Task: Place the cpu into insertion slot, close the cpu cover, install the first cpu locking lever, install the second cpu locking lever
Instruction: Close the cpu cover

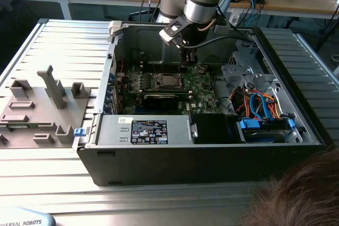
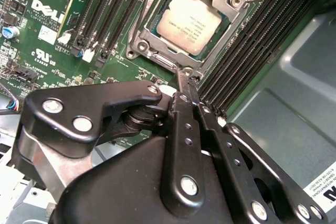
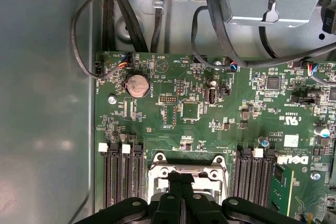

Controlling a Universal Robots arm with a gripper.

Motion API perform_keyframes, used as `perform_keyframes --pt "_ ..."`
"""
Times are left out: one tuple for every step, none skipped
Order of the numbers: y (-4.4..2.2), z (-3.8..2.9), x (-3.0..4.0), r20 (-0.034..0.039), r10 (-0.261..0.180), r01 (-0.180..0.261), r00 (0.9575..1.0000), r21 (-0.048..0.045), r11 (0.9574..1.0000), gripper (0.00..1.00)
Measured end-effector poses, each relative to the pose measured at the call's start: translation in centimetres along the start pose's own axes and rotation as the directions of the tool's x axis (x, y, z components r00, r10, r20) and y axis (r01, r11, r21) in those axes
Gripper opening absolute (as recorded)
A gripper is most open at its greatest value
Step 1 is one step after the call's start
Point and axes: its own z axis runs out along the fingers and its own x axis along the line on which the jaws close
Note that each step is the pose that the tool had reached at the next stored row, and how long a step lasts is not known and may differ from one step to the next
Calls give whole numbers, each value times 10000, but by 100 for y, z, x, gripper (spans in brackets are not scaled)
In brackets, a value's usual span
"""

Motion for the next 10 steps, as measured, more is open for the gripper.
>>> perform_keyframes --pt "-1 2 0 0 -1 1 10000 0 10000 11" --pt "-1 3 0 1 0 0 10000 0 10000 11" --pt "-2 5 0 1 0 0 10000 0 10000 11" --pt "-3 6 0 0 0 0 10000 0 10000 11" --pt "-3 8 0 0 -1 1 10000 0 10000 11" --pt "-4 9 0 0 0 0 10000 0 10000 11" --pt "-4 11 0 1 0 0 10000 0 10000 11" --pt "-5 13 0 1 0 0 10000 0 10000 11" --pt "-4 19 0 0 0 0 10000 0 10000 11" --pt "-4 24 0 1 0 0 10000 0 10000 11"
